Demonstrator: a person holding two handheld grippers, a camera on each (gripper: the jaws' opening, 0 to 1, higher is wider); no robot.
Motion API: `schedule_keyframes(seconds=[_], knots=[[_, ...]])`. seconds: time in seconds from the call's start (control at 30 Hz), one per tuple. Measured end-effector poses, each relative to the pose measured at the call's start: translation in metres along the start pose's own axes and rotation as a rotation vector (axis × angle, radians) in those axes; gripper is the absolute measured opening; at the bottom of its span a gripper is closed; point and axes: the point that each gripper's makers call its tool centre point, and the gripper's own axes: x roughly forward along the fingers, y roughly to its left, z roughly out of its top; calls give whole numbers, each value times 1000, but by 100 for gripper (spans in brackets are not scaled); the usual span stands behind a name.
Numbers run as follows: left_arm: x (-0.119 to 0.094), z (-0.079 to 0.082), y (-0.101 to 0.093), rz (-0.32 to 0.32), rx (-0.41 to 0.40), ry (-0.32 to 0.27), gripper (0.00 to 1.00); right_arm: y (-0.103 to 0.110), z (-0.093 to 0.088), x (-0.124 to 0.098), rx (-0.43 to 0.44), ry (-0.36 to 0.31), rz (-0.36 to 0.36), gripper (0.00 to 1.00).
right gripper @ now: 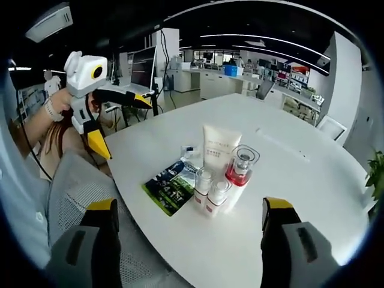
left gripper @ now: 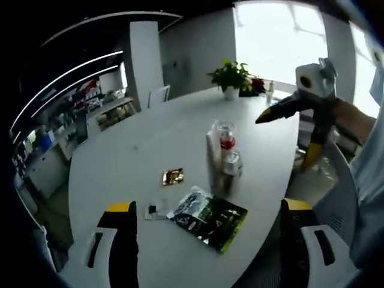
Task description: Arrange the skincare products in the storage area until every visible bottle or jar stands upright without overlapping.
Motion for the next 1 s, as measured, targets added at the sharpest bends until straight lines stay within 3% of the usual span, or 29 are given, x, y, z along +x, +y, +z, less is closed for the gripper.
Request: schedule_keyframes(seconds=[0.43, 0.67, 0.8, 1.0], knots=[[9, -6, 6, -13, 11, 9, 94, -5, 0, 3, 9, -10, -20, 99], [21, -18, 17, -22, 15, 67, 90, -9, -6, 7, 9, 9, -24, 97], [27, -20, 22, -36, 33, 64, 90, -12, -7, 7, 20, 6, -29, 96], [39, -29, 33, -52, 26, 104, 82, -15, -11, 7, 26, 19, -32, 95]])
